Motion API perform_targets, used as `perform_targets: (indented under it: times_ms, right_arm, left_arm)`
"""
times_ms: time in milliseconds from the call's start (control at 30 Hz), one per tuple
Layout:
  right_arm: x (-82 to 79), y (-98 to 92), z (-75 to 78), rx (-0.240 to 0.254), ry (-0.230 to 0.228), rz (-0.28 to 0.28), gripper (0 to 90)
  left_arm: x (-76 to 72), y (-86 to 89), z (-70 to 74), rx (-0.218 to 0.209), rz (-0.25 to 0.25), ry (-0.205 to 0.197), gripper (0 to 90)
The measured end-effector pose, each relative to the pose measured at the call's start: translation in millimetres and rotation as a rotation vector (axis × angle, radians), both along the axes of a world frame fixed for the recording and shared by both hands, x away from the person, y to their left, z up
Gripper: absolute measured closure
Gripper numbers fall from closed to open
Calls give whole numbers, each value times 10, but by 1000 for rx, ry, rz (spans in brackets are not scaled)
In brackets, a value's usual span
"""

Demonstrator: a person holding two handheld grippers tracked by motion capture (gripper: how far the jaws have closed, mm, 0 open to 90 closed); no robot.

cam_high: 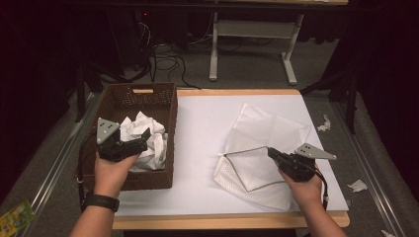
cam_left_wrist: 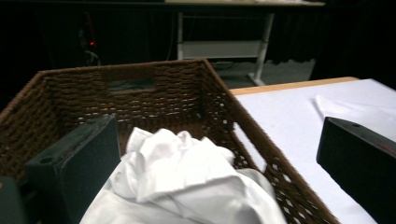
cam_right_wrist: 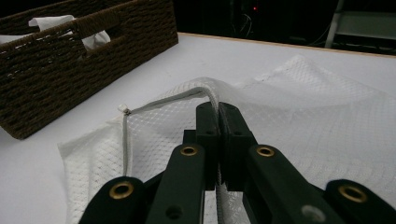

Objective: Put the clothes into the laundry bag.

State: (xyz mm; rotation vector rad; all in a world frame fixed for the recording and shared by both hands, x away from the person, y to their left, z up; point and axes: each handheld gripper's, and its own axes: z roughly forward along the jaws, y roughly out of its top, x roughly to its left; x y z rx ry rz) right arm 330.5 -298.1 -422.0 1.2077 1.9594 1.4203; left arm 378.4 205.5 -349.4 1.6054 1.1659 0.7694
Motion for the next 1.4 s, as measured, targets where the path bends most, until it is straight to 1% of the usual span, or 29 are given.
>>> perform_targets:
  times_ms: [33, 133, 167, 267, 367, 433, 467, 500, 567, 600, 633, 700, 733, 800, 833, 867, 900, 933, 967, 1033, 1067, 1167, 1200, 1300, 1367, 1400]
  right_arm:
    - [0, 0, 0, 0, 0, 0, 886]
    - [0, -6, 3, 0, -2, -1, 885]
    - [1, -8, 2, 1, -3, 1, 885]
    - [3, -17, 3, 2, -1, 5, 885]
    - [4, -20, 2, 1, -3, 6, 885]
    - [4, -22, 2, 0, -3, 3, 885]
    - [5, -23, 2, 0, -3, 3, 885]
    - [7, -24, 1, 0, -4, 4, 885]
    - [9, -24, -1, 0, -3, 4, 885]
    - [8, -22, -1, 1, 0, 4, 885]
    - [8, -20, -1, 0, 0, 5, 885]
    - [7, -14, -1, 0, 1, 5, 885]
    - [5, -10, -1, 1, 4, 5, 885]
    - [4, -6, -2, -4, 2, 8, 885]
    - [1, -2, 0, -1, 3, 8, 884]
    - [0, -3, 0, -2, 2, 12, 884]
    - [-2, -2, 1, -3, 0, 11, 884]
    - [-1, -1, 1, -5, -3, 11, 884]
    - [0, -1, 0, -5, -3, 11, 884]
    - [2, -1, 0, -6, -3, 11, 884]
    - [3, 1, 0, -6, -4, 10, 884]
    - [2, 5, 2, -14, -9, 11, 883]
    - [1, 5, 3, -16, -10, 9, 883]
    - [0, 4, 3, -17, -10, 8, 883]
    - [1, 3, 3, -18, -11, 7, 883]
    - [2, 4, 1, -18, -12, 7, 883]
  left_arm:
    - [41, -5, 5, 5, 7, 8, 5]
    - [173, -8, 15, 8, 15, 54, 7]
    - [218, -5, 16, 16, 21, 72, 7]
    - [334, -23, 13, 52, 36, 97, 7]
    - [433, -18, 8, 63, 49, 124, 7]
    - [494, -21, 3, 86, 56, 145, 7]
    - [524, -20, 2, 98, 56, 162, 6]
    - [554, -15, 3, 94, 54, 183, 7]
    - [616, 7, 2, 59, 39, 230, 6]
    - [648, 19, -1, 41, 37, 260, 6]
    - [679, 30, -5, 35, 38, 288, 7]
    - [738, 47, -33, 36, 40, 343, 7]
    - [769, 62, -52, 40, 44, 381, 7]
    - [824, 101, -110, 42, 81, 452, 6]
    - [850, 120, -147, 44, 91, 494, 6]
    - [872, 141, -184, 58, 91, 539, 6]
    - [889, 154, -219, 73, 100, 571, 6]
    - [901, 168, -248, 78, 103, 596, 6]
    - [914, 185, -279, 72, 101, 624, 6]
    - [943, 211, -358, 54, 85, 695, 5]
    - [957, 215, -399, 55, 79, 731, 4]
    - [989, 208, -501, 47, 64, 795, 2]
    - [999, 193, -536, 48, 63, 805, 1]
    - [1029, 161, -625, 66, 51, 864, 1]
    - [1047, 144, -676, 84, 43, 899, 0]
    - [1055, 129, -694, 85, 43, 910, 0]
